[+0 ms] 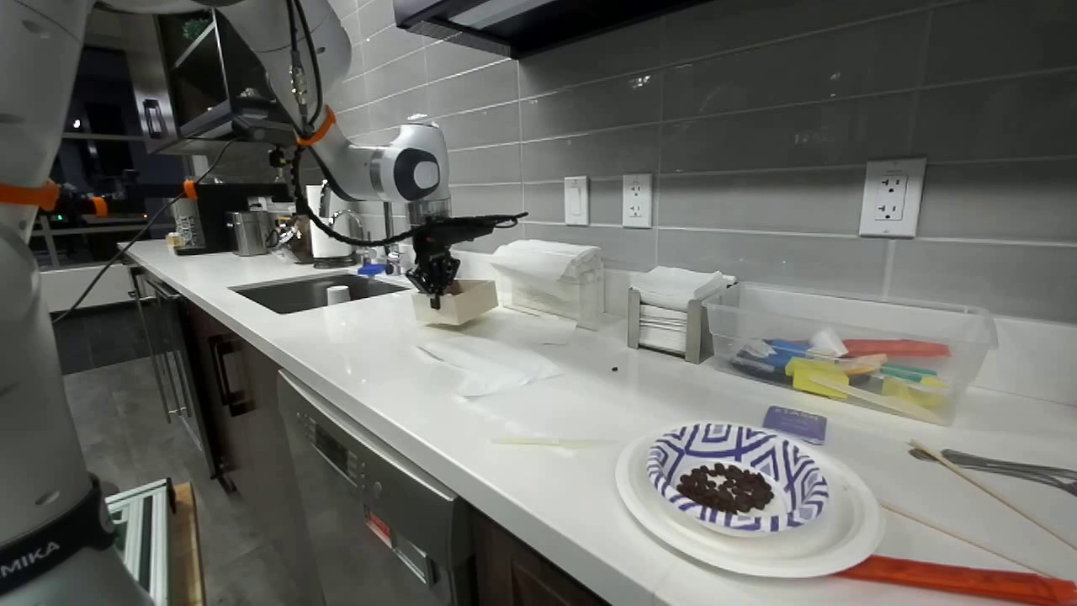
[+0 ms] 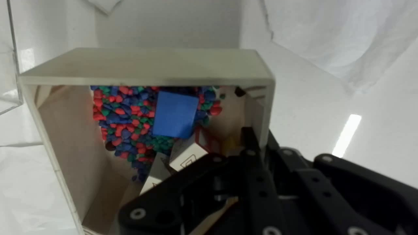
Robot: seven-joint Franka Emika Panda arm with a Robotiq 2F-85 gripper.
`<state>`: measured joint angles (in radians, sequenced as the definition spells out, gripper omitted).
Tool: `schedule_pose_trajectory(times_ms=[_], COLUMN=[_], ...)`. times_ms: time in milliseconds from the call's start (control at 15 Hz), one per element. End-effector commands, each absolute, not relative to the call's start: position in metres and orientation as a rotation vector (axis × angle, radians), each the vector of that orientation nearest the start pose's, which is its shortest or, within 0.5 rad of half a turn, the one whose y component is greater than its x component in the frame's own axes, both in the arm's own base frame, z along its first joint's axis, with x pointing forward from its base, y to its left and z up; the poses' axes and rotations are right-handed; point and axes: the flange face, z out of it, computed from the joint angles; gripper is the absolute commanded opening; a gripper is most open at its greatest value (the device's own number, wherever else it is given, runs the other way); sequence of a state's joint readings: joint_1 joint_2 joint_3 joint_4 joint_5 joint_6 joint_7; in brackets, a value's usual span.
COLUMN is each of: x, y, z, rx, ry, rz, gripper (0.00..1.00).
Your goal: Move the wooden box to the left.
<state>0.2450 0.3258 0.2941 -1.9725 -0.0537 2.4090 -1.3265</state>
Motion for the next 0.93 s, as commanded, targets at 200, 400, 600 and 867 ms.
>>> schedule_pose_trajectory(times_ms=[200,400,600,867], x=[0.562,0.566,0.563,0.539], y=[0.314,0.313,0.314,0.32], z=[0.307,0.307,0.315,0.349], rx=[1.797,1.802,1.815,1.924], ry=[2.66,2.682,2.692,2.651], rz=[0.204,0.171,0.126,0.064], gripper=[0.02,0.32,0.46,0.77])
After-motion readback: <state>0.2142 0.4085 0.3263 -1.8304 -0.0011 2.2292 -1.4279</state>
